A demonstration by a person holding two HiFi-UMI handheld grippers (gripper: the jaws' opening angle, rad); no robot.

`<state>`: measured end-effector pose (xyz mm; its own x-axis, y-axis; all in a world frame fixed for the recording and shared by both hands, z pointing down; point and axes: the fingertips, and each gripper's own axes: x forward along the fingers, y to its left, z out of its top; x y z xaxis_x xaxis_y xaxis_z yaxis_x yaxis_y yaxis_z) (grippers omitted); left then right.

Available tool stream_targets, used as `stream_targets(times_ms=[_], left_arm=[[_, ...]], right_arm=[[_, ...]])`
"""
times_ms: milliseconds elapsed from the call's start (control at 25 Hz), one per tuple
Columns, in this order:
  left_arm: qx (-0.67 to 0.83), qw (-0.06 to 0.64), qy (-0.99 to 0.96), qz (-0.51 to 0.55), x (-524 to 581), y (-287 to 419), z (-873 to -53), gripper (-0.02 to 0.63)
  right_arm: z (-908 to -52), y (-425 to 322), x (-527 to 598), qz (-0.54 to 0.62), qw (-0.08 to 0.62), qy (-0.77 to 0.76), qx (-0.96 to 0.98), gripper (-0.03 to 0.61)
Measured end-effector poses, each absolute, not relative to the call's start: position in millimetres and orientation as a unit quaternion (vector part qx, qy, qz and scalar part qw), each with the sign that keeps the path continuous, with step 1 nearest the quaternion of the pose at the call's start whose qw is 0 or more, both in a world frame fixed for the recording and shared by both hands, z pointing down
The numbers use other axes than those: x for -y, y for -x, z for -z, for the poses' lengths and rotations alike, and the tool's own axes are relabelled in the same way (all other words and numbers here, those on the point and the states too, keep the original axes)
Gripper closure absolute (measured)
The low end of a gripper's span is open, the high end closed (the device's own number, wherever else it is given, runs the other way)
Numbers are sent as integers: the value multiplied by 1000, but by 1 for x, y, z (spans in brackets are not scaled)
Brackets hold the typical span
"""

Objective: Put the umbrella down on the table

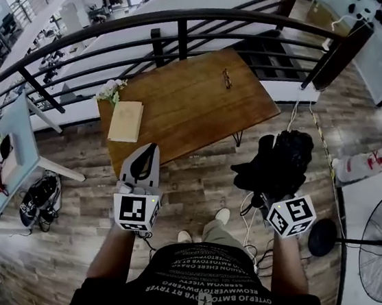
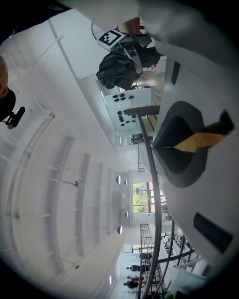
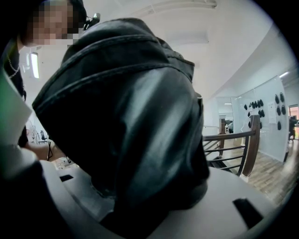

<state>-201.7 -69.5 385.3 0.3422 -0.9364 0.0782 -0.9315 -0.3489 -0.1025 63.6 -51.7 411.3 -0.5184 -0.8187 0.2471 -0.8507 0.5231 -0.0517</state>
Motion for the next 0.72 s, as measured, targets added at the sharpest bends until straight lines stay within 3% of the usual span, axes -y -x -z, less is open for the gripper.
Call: stream_targets(times_ms=[720], left_arm=[[-587, 13, 808, 48, 143, 158, -394, 584]], right_arm=[[-434, -101, 134, -117, 99, -455, 877, 336]])
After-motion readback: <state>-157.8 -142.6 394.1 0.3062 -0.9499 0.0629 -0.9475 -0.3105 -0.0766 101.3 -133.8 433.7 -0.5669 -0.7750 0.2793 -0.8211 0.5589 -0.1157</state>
